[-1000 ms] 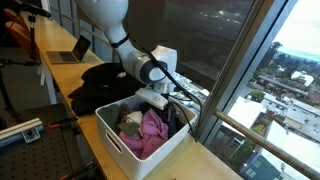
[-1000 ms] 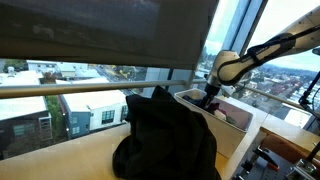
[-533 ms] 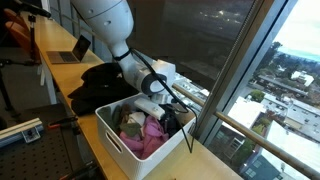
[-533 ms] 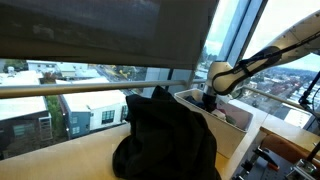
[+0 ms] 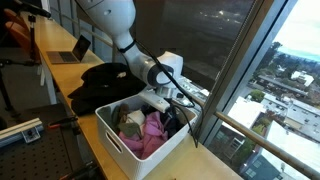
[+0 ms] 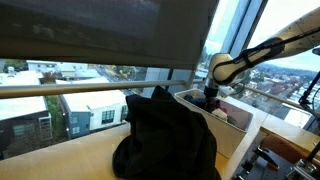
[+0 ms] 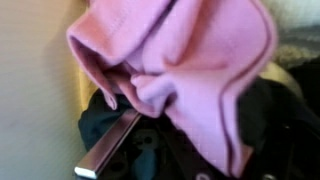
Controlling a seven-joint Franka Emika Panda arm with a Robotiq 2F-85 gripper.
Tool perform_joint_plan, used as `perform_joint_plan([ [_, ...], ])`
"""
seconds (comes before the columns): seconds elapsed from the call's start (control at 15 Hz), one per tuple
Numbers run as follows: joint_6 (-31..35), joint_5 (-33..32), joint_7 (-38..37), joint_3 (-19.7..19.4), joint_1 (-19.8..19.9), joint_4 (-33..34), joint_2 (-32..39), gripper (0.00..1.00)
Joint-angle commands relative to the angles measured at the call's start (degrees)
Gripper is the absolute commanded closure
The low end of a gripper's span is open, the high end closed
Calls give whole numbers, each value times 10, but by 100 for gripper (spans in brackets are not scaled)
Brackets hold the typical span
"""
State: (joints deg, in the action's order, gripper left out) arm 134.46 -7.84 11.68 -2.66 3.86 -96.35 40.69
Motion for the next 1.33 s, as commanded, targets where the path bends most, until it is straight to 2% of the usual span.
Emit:
perform_joint_plan([
  [0.0, -60, 45, 20, 27, 26, -9, -65, 100],
  [0.27, -110, 79, 28, 36, 30, -10, -136, 100],
  [0.67, -157, 106, 30, 51, 10, 12, -251, 100],
  [0.93, -196, 108, 24, 59, -14, 64, -305, 100],
  [1.27, -257, 93, 9, 72, -58, 171, -338, 100],
])
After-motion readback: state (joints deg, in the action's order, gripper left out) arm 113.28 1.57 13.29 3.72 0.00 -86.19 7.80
